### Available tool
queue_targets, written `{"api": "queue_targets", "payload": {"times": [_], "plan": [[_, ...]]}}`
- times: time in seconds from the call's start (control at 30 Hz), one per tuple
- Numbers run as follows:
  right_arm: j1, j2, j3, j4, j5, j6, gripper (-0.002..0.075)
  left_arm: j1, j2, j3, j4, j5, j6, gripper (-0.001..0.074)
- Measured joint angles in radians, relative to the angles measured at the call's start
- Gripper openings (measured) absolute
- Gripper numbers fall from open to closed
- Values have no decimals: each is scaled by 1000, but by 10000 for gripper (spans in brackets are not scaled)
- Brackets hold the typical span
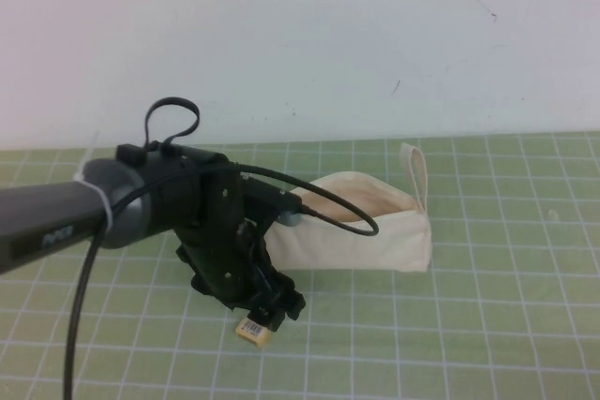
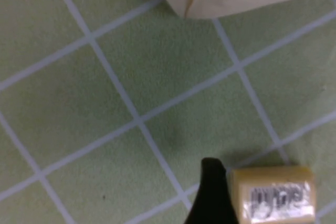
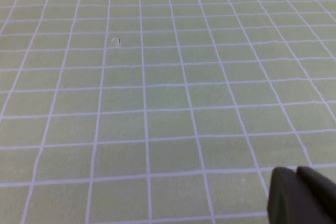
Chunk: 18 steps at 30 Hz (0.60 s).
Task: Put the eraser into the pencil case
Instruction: Pick up the eraser from the table
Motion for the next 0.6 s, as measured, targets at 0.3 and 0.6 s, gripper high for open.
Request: {"api": "queue_targets", "payload": {"times": [0.3, 0.6], "plan": [[0, 0, 0, 0, 0, 0, 0, 0, 62, -9, 10, 55, -2, 459], [0, 0, 0, 0, 0, 0, 0, 0, 64, -11, 14, 60, -15, 283]]}}
